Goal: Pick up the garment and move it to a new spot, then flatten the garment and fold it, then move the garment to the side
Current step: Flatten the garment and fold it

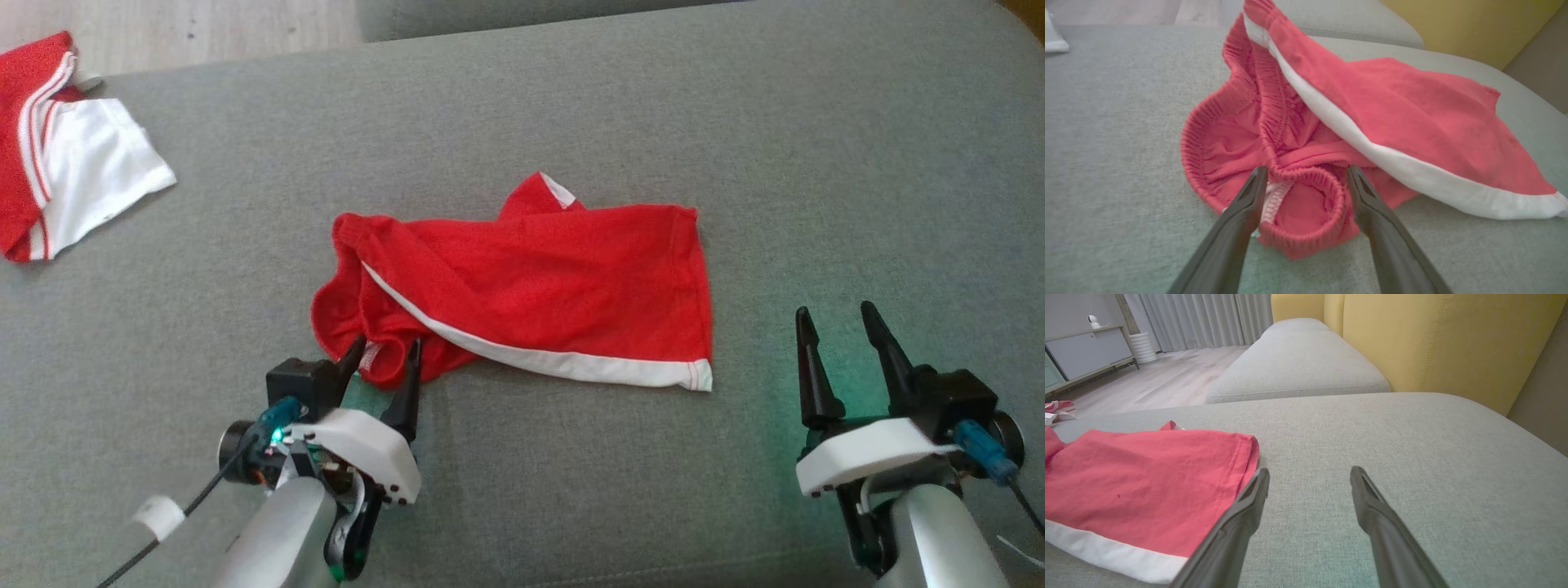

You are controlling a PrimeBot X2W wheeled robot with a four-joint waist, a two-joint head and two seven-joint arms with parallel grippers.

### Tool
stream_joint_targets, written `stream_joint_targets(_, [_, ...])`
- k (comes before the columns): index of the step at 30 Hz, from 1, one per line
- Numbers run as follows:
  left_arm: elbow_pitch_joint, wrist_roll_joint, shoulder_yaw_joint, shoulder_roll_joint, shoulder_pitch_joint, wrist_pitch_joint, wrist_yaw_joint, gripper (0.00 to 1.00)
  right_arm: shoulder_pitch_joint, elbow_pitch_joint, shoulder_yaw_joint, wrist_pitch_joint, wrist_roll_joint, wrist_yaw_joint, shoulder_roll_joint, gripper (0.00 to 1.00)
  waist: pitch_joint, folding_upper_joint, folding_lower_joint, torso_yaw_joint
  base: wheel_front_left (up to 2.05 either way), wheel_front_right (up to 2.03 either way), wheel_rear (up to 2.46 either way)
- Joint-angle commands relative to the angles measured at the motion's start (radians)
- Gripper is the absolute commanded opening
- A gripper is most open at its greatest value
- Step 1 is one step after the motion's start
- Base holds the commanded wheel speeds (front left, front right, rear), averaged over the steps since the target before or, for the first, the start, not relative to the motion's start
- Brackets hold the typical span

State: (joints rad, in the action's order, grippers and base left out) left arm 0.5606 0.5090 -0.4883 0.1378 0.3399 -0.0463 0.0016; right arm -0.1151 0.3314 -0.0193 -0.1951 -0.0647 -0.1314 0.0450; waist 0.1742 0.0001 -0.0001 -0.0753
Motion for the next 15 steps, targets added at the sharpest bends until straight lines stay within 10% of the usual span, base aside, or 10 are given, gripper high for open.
stream_joint_targets(1, [-0.029, -0.003, 0.025, 0.019, 0.035, 0.006, 0.011, 1.0, -0.022, -0.028, 0.025, -0.011, -0.008, 0.001, 0.005, 1.0, 0.006, -0.0001, 0.0001, -0.008, 0.0, 0.0, 0.0])
stream_joint_targets(6, [-0.004, 0.01, 0.017, 0.022, 0.043, 0.084, 0.024, 1.0, -0.02, -0.025, 0.015, -0.013, -0.003, 0.001, 0.005, 1.0, 0.015, -0.0001, 0.0001, -0.023, 0.0, 0.0, 0.0])
stream_joint_targets(11, [-0.008, 0.015, 0.028, 0.032, 0.037, 0.06, 0.032, 0.0, -0.02, -0.014, 0.007, -0.017, -0.006, 0.001, 0.005, 1.0, 0.005, -0.0001, 0.0001, -0.023, 0.0, 0.0, 0.0])
stream_joint_targets(15, [-0.062, 0.002, 0.04, 0.048, 0.015, -0.033, 0.035, 0.0, -0.012, -0.002, 0.0, -0.021, -0.006, 0.001, 0.005, 1.0, -0.022, -0.0001, 0.0001, -0.009, 0.0, 0.0, 0.0])
